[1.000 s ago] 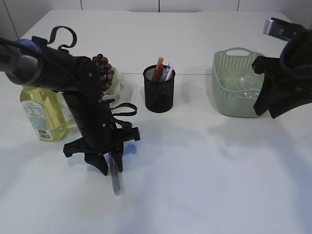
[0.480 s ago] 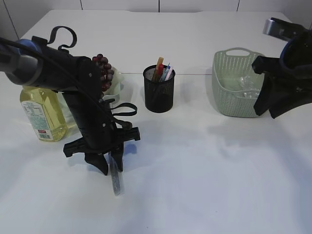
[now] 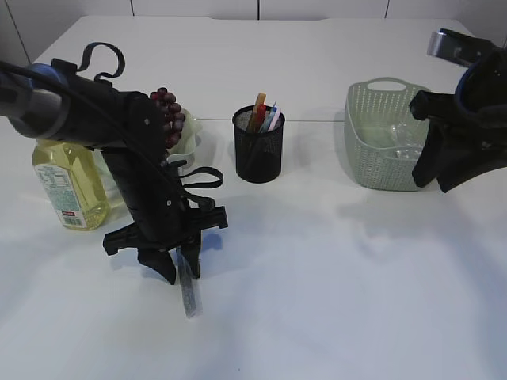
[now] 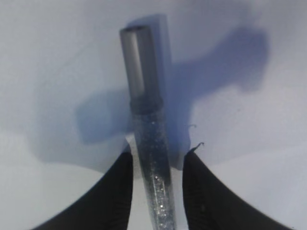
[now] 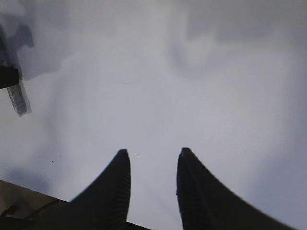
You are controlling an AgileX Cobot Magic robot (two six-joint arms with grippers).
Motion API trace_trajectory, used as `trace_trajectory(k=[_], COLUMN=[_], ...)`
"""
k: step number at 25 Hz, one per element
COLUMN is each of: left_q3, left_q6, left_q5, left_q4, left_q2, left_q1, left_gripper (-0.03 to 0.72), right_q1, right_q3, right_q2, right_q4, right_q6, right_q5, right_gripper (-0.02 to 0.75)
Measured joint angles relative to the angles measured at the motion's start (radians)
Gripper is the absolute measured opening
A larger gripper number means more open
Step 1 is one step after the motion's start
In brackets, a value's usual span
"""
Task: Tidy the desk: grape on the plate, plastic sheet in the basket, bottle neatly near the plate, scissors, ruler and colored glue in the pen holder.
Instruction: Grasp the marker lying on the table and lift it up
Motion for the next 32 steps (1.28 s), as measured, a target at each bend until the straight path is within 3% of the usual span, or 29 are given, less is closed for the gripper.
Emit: trace_trajectory(k=[32], left_q3=[-0.008], left_q6=[0.006], left_q5=[-0.002], left_q4=[-0.008], left_q2=[0.009], left_q1=[0.000], left_gripper=[0.252], right_q1=[0.000], right_q3=[0.000], right_q2=[0.000], right_q4=[0.002], right_q6=[-0.002], right_q5=[0.000], right_gripper=[0.276])
